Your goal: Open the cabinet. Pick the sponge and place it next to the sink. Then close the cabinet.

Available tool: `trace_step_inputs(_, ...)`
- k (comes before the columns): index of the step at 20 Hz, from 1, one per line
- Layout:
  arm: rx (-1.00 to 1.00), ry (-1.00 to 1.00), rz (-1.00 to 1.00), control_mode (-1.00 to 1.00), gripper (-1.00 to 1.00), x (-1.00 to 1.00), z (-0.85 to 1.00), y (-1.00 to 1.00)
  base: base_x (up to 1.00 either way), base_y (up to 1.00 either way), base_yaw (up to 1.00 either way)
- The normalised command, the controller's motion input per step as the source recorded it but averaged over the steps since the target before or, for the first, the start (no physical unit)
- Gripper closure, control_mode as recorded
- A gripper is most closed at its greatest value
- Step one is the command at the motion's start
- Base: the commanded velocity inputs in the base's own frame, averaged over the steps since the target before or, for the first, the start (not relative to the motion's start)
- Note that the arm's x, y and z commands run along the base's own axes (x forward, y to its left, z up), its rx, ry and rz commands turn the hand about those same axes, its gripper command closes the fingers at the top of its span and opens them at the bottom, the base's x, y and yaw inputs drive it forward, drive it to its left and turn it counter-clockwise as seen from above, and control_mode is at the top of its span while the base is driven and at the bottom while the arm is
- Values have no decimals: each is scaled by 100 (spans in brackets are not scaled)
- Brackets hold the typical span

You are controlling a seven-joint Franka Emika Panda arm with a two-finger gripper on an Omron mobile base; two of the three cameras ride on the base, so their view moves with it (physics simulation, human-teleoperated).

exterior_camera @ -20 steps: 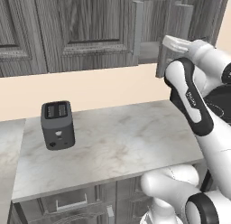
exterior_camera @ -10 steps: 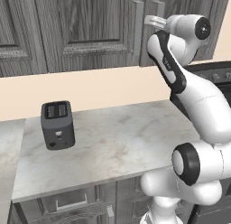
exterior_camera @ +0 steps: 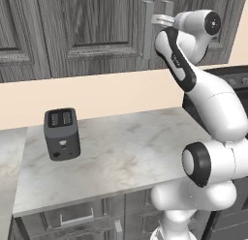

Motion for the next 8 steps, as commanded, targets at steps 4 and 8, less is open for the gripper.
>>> trace_step_inputs(4,0,-11,0,-100,-100,60,-25,0,0,0,0)
trace_step_inputs(8,0,-15,0,-100,-100,52,-25,0,0,0,0)
